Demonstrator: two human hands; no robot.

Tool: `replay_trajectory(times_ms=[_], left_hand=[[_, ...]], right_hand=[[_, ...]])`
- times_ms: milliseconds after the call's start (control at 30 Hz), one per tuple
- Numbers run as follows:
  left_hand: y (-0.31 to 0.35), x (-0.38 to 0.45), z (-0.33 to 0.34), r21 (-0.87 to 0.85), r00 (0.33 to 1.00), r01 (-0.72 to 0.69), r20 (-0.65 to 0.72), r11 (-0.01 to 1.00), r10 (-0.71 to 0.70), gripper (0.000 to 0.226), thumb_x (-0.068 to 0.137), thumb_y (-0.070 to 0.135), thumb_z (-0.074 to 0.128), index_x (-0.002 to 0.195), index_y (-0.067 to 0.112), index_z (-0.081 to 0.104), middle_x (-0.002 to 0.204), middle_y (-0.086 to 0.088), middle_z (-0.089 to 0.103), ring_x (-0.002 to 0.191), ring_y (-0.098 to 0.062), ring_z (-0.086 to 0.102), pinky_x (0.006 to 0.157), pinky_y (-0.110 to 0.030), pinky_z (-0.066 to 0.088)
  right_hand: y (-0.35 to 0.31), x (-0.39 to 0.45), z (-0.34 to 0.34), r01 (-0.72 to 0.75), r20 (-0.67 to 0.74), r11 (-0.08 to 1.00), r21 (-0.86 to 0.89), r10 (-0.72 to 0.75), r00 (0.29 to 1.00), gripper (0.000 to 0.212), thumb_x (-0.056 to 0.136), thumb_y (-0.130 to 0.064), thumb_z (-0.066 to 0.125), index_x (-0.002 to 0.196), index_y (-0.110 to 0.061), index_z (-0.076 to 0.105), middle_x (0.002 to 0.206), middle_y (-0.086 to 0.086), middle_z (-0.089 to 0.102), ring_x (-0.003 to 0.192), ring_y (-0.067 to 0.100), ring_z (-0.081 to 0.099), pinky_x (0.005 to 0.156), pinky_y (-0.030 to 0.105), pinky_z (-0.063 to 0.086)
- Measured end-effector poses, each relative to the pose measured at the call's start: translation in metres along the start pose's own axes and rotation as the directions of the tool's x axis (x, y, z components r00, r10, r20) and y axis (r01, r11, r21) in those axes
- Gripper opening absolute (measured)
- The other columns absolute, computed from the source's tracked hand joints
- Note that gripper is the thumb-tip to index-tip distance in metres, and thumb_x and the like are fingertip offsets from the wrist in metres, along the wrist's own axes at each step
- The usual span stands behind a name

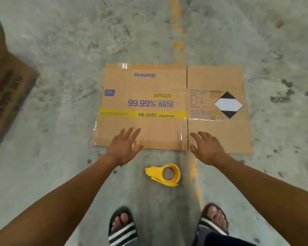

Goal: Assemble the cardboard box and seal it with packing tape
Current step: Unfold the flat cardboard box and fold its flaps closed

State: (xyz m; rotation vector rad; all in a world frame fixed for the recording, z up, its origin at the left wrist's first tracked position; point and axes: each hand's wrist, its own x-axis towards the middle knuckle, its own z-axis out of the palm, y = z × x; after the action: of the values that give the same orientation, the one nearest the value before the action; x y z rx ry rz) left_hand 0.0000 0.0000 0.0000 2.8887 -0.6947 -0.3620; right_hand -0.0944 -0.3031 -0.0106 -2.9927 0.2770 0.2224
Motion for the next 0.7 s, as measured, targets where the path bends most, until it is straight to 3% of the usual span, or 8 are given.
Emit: replay_trajectory(times_ms=[100, 200, 300, 367, 500, 633, 700], left_hand=[[-0.013, -0.004, 0.068, 0.177, 0.971, -0.151, 0.213, 0.973, 0.112, 0.091, 0.069, 0.086, -0.001, 0.151, 0.047, -0.004, 0.165, 0.001, -0.002, 0.151, -0.031, -0.002, 0.118, -0.048, 0.011], [-0.037, -0.006, 0.139, 0.291, 0.921, -0.291, 0.342, 0.911, 0.185, 0.093, 0.062, 0.089, -0.008, 0.146, 0.052, -0.016, 0.164, 0.001, -0.015, 0.150, -0.034, -0.011, 0.118, -0.053, 0.008], [-0.069, 0.003, 0.204, 0.350, 0.877, -0.398, 0.417, 0.848, 0.240, 0.080, 0.082, 0.079, 0.020, 0.145, 0.051, -0.020, 0.162, 0.001, -0.023, 0.148, -0.039, -0.012, 0.116, -0.056, 0.012], [-0.085, 0.002, 0.256, 0.364, 0.824, -0.491, 0.489, 0.792, 0.286, 0.077, 0.091, 0.066, 0.032, 0.148, 0.048, -0.016, 0.162, -0.001, -0.021, 0.149, -0.040, -0.008, 0.115, -0.055, 0.016], [-0.104, -0.009, 0.382, 0.333, 0.705, -0.634, 0.621, 0.698, 0.344, 0.068, 0.099, 0.055, 0.024, 0.152, 0.035, -0.014, 0.164, -0.009, -0.012, 0.147, -0.046, 0.003, 0.113, -0.052, 0.023], [-0.111, -0.013, 0.504, 0.254, 0.650, -0.651, 0.674, 0.715, 0.352, 0.059, 0.103, 0.043, 0.014, 0.154, 0.026, -0.010, 0.165, -0.010, -0.002, 0.147, -0.043, 0.012, 0.115, -0.049, 0.025], [-0.119, -0.010, 0.556, 0.186, 0.654, -0.633, 0.647, 0.751, 0.391, 0.065, 0.095, 0.051, -0.004, 0.155, 0.027, -0.005, 0.165, -0.007, 0.004, 0.147, -0.037, 0.017, 0.116, -0.045, 0.026]], right_hand=[[0.012, -0.013, 0.063, 0.078, 0.150, 0.996, -0.036, -0.072, 0.986, 0.055, 0.098, -0.044, 0.039, 0.149, -0.027, 0.029, 0.155, 0.009, 0.030, 0.142, 0.029, 0.025, 0.112, 0.046, 0.028], [0.031, -0.032, 0.133, 0.163, 0.235, 0.978, -0.131, -0.129, 0.963, 0.072, 0.095, -0.052, 0.045, 0.155, -0.035, 0.008, 0.164, 0.010, 0.005, 0.148, 0.031, 0.008, 0.115, 0.049, 0.023], [0.047, -0.033, 0.199, 0.301, 0.346, 0.925, -0.230, -0.212, 0.914, 0.087, 0.092, -0.059, 0.049, 0.153, -0.042, -0.011, 0.164, 0.010, -0.014, 0.149, 0.036, -0.003, 0.114, 0.055, 0.021], [0.053, -0.035, 0.249, 0.406, 0.466, 0.880, -0.246, -0.260, 0.846, 0.092, 0.090, -0.058, 0.052, 0.152, -0.042, -0.015, 0.164, 0.013, -0.015, 0.148, 0.040, -0.001, 0.112, 0.055, 0.028], [0.056, -0.048, 0.373, 0.522, 0.626, 0.821, -0.231, -0.286, 0.726, 0.091, 0.095, -0.042, 0.054, 0.154, -0.028, -0.014, 0.162, 0.022, -0.008, 0.143, 0.048, 0.012, 0.097, 0.052, 0.049], [0.063, -0.055, 0.499, 0.538, 0.639, 0.794, -0.282, -0.263, 0.723, 0.098, 0.092, -0.016, 0.059, 0.149, -0.020, -0.021, 0.162, 0.023, 0.002, 0.129, 0.048, 0.033, 0.084, 0.049, 0.055], [0.072, -0.052, 0.550, 0.531, 0.643, 0.797, -0.289, -0.250, 0.724, 0.094, 0.093, -0.011, 0.056, 0.153, -0.021, -0.015, 0.162, 0.020, 0.001, 0.128, 0.046, 0.035, 0.088, 0.049, 0.052]])
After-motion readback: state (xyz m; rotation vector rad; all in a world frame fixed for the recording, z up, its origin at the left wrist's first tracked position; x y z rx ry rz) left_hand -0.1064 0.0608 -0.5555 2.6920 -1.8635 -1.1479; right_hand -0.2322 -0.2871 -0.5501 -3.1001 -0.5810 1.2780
